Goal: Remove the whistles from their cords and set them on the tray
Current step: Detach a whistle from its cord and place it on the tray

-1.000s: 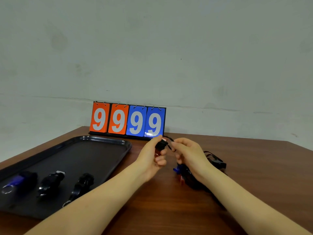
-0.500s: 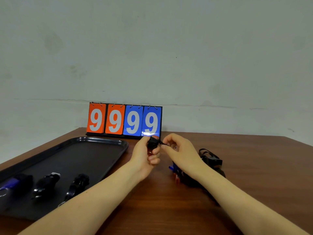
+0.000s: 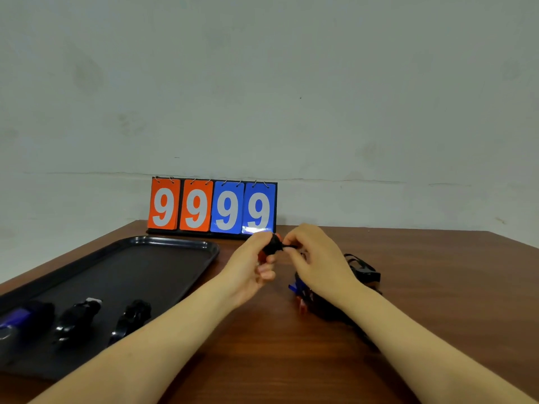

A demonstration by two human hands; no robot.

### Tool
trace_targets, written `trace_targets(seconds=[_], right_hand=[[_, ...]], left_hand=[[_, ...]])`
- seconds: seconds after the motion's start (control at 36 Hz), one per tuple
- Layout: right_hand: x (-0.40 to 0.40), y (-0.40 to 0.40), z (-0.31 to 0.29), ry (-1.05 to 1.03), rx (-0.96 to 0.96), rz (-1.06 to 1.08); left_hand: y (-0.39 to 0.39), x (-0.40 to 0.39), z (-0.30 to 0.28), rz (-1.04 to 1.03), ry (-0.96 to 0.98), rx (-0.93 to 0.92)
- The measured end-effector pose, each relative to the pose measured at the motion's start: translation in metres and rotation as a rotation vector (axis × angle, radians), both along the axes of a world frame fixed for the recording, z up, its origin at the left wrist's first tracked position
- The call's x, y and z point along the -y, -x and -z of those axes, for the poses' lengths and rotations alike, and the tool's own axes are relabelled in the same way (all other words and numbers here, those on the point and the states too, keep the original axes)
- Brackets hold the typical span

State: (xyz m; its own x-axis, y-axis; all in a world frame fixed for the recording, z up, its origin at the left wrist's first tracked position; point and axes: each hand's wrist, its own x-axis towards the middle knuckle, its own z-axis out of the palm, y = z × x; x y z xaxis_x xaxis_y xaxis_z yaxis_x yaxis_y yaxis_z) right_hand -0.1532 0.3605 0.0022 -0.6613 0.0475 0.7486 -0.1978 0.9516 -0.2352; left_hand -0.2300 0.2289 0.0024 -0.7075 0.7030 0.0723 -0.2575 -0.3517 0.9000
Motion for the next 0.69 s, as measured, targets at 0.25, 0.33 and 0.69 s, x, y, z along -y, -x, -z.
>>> trace_targets(seconds=[0.25, 0.33, 0.69], right_hand=[[-0.0003, -0.0012, -0.0013, 0.041, -0.117, 0.018], [-0.0001, -0.0022, 0.0003, 0.09, -0.09, 0.0], [0.0015, -0.0075, -0.0072, 0.49, 0.186, -0.096]], left_hand=[[-0.0038, 0.0001, -0.0034, 0.008, 0.138, -0.183], [-0.0036, -0.0008, -0.0032, 0.001, 0.174, -0.248], [0.0028, -0.0038, 0.0031, -0.144, 0.42, -0.468]])
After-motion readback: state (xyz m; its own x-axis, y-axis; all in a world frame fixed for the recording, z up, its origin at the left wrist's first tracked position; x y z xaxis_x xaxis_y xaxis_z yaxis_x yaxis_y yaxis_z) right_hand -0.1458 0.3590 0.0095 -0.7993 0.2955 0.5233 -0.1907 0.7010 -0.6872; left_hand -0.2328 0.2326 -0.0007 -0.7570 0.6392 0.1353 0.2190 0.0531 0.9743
